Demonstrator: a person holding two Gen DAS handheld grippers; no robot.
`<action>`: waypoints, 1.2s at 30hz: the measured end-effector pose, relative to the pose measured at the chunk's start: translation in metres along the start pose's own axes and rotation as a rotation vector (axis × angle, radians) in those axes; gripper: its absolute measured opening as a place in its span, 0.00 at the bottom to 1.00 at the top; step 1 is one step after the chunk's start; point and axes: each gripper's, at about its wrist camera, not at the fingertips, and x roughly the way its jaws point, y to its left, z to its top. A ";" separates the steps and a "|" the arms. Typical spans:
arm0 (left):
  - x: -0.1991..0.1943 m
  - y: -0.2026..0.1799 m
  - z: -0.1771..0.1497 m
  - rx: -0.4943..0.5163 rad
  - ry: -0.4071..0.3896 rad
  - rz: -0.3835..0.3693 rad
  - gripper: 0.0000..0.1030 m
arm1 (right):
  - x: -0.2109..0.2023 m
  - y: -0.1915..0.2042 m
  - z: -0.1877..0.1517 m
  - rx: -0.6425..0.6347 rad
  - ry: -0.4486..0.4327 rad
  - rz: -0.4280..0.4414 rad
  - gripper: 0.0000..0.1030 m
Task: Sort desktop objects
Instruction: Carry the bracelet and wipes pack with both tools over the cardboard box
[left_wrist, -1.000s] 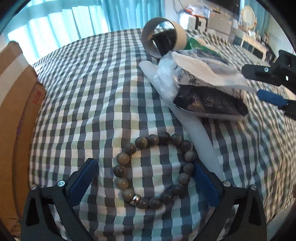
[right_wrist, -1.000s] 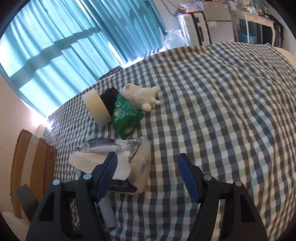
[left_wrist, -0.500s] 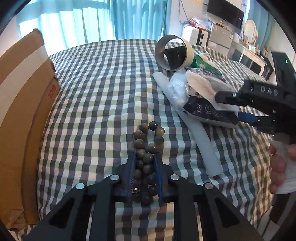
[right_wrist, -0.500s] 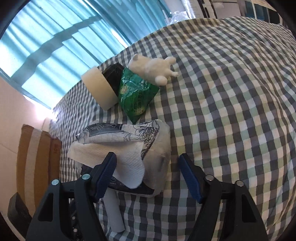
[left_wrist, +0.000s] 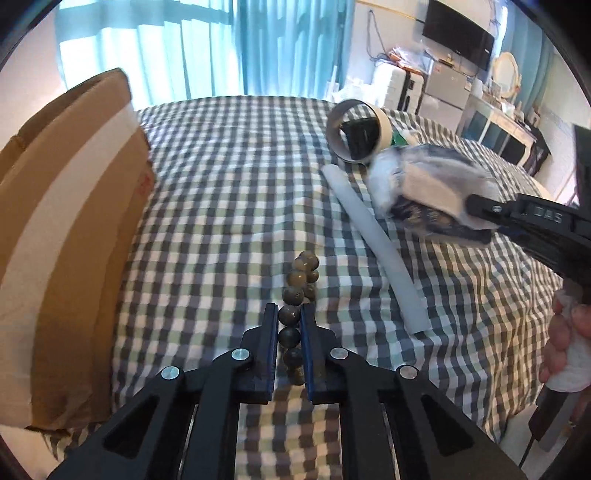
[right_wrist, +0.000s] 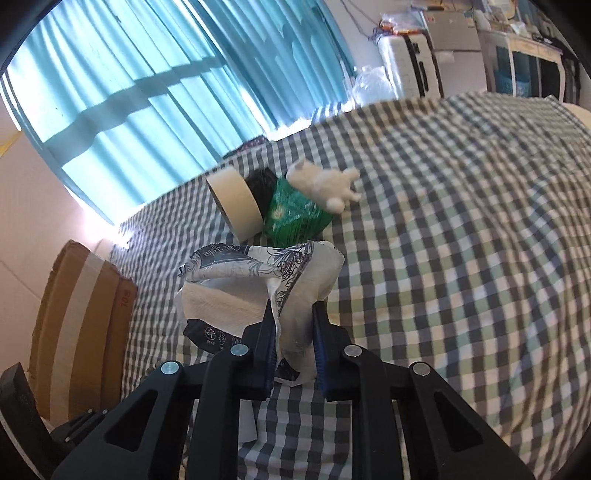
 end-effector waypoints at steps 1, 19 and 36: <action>-0.004 0.003 -0.001 -0.009 -0.001 0.004 0.11 | -0.007 0.002 0.000 -0.006 -0.020 -0.006 0.16; -0.065 0.025 -0.003 -0.029 -0.107 0.026 0.11 | -0.062 0.032 -0.018 -0.051 -0.079 0.005 0.16; -0.106 0.035 0.015 -0.047 -0.175 -0.022 0.11 | -0.087 0.073 -0.035 -0.139 -0.089 0.004 0.16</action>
